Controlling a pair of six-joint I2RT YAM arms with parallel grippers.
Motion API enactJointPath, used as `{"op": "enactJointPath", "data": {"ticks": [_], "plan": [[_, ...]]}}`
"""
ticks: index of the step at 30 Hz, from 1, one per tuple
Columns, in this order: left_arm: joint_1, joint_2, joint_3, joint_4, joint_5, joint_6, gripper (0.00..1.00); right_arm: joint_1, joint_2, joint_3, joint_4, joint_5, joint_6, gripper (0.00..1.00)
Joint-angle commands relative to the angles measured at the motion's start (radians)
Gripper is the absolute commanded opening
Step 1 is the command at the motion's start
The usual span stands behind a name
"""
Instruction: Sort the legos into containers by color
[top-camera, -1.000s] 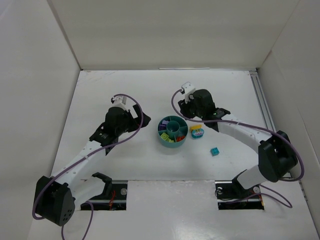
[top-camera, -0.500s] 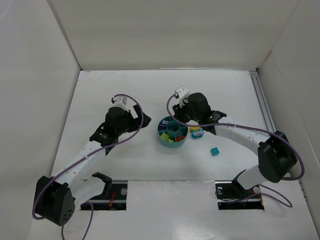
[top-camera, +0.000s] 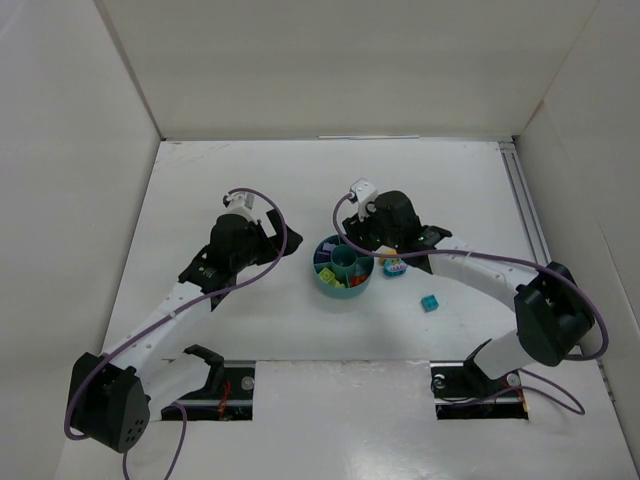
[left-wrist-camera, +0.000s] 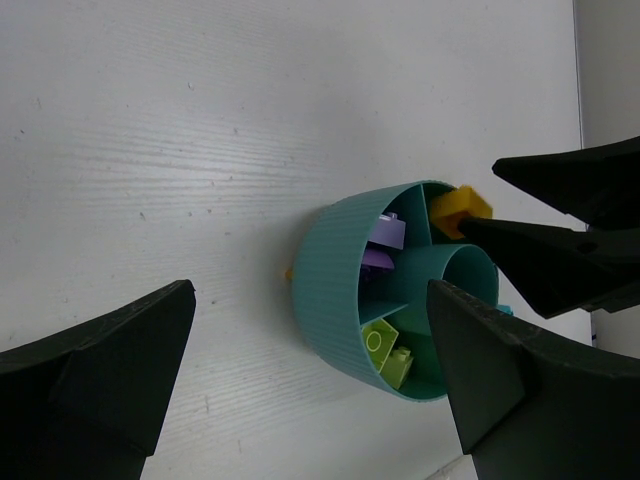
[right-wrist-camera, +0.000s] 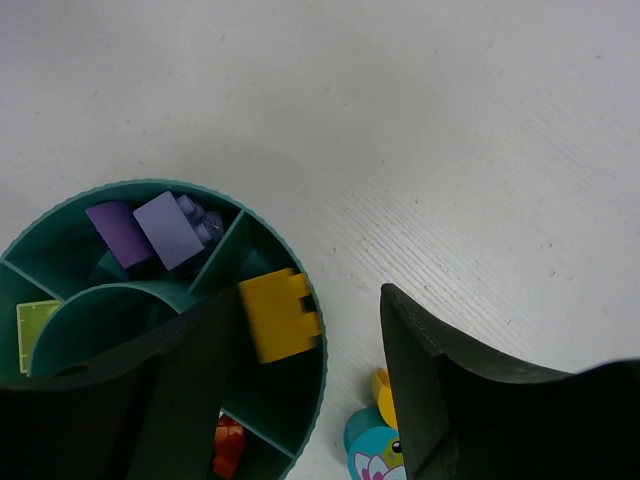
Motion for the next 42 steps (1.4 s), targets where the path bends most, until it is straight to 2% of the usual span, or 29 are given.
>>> {"op": "enactJointPath", "data": {"ticks": [1, 9, 11, 14, 18, 19, 21, 23, 27, 30, 36, 42], "plan": [[0.006, -0.029, -0.014, 0.033, 0.012, 0.016, 1.00, 0.009, -0.051, -0.003, 0.036, -0.028, 0.023, 0.65], [0.006, -0.038, -0.014, 0.033, 0.030, 0.037, 1.00, 0.009, -0.147, -0.031, 0.036, -0.028, 0.023, 0.65], [-0.018, -0.047, 0.012, 0.033, 0.030, 0.060, 1.00, -0.005, -0.178, -0.041, 0.026, -0.028, 0.023, 0.68], [-0.099, -0.038, 0.066, 0.044, 0.030, 0.135, 1.00, -0.041, -0.253, -0.061, -0.013, -0.028, 0.032, 0.72], [-0.254, 0.061, 0.185, 0.024, 0.031, 0.273, 1.00, -0.150, -0.379, -0.088, -0.172, 0.047, 0.032, 0.77], [-0.339, 0.091, 0.218, 0.009, 0.002, 0.295, 1.00, -0.170, -0.429, -0.098, -0.204, 0.065, 0.019, 0.77], [-0.441, 0.169, 0.294, -0.019, -0.129, 0.317, 1.00, -0.218, -0.474, -0.118, -0.284, 0.077, -0.014, 0.81], [-0.460, 0.209, 0.331, -0.031, -0.151, 0.317, 1.00, -0.236, -0.514, -0.118, -0.345, 0.077, -0.057, 0.82], [-0.469, 0.246, 0.370, 0.013, -0.080, 0.317, 1.00, -0.236, -0.549, -0.193, -0.402, 0.096, -0.078, 0.91], [-0.469, 0.246, 0.370, 0.038, -0.080, 0.317, 1.00, -0.236, -0.549, -0.267, -0.358, 0.073, -0.052, 1.00], [-0.469, 0.237, 0.359, 0.029, -0.092, 0.297, 1.00, -0.160, -0.439, -0.321, -0.180, 0.065, -0.032, 1.00], [-0.469, 0.203, 0.339, 0.019, -0.115, 0.288, 1.00, -0.118, -0.243, -0.310, -0.060, 0.102, 0.023, 1.00]]}}
